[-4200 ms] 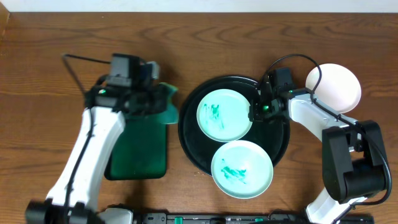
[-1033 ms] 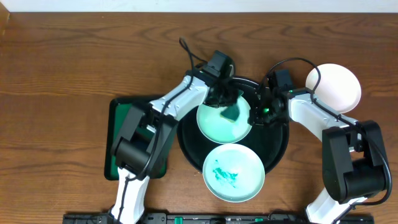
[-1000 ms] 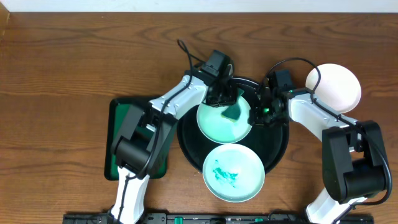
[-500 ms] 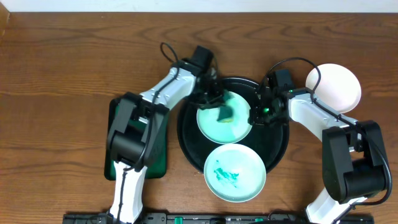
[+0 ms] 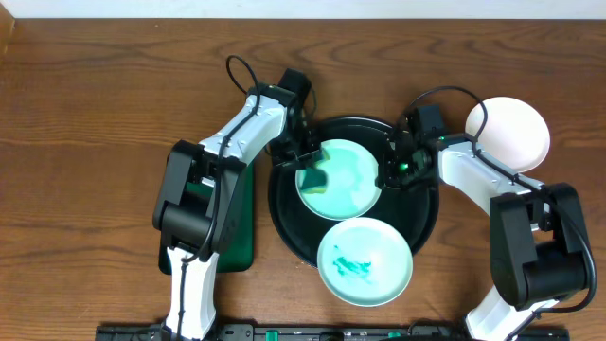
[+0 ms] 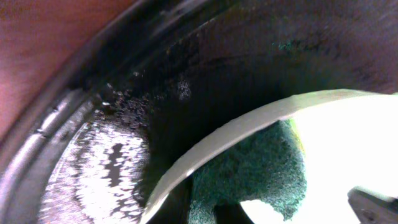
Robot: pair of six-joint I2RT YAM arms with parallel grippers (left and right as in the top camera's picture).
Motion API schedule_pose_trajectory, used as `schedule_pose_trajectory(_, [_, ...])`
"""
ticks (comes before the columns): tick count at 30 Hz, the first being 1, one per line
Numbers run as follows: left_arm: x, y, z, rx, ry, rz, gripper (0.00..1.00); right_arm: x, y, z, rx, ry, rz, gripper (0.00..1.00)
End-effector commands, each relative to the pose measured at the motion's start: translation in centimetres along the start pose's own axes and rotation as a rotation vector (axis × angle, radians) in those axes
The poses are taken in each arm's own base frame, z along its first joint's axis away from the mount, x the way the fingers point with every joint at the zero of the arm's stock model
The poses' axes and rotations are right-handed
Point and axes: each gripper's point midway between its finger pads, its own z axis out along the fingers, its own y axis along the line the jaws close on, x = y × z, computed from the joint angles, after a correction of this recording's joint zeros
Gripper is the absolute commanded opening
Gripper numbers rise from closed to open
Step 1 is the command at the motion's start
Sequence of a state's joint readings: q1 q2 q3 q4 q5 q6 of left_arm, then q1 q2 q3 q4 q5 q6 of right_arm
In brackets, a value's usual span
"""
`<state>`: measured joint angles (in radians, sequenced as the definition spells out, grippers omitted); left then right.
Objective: Clean dirty plates on tray and stack at the side
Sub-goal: 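Scrub the mint plate with the sponge while the right gripper holds its rim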
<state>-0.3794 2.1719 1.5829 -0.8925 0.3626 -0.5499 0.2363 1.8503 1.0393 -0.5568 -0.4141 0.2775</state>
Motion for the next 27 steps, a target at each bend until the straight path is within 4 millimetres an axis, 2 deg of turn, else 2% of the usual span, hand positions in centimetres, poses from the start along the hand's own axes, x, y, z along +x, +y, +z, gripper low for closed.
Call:
schedule_pose_trajectory(1, [-2.8,12.6,0.4,-0.533,-0.148,-0.145,0.08,0.8,-1.6,0.3,0.07,0.024,0.016,0.02])
schedule_pose_trajectory(4, [-1.9,12.8,0.1,-0.561,-0.124,-0.137,0.07,0.7,-1.8,0.3,0.08,0.021,0.02,0.02])
schedule_pose_trajectory(6, [-1.2,11.7,0.8,-0.523,-0.081,-0.071,0.07,0.7,-1.8,0.3,0.079,0.021,0.02,0.01])
schedule_pose_trajectory(11, [1.0,5.7,3.3,-0.307,0.024,0.144,0.07,0.6,-1.7,0.3,0.078,0.017,0.018,0.02])
schedule_pose_trajectory(17, [2.6,-0.6,5.2,-0.129,0.02,0.289,0.07,0.6,-1.7,0.3,0.077,0.014,0.016,0.01])
schedule_pose_trajectory(20, [2.8,-3.7,5.7,-0.026,-0.002,0.339,0.07,0.6,-1.7,0.4,0.077,0.014,0.016,0.01])
schedule_pose_trajectory(22, [2.6,-4.9,5.8,0.023,-0.018,0.354,0.07,0.6,-1.7,0.3,0.077,0.014,0.016,0.01])
schedule_pose_trajectory(27, [1.1,-5.8,5.4,0.08,-0.065,0.314,0.07,0.5,-1.7,0.4,0.076,0.011,0.016,0.02])
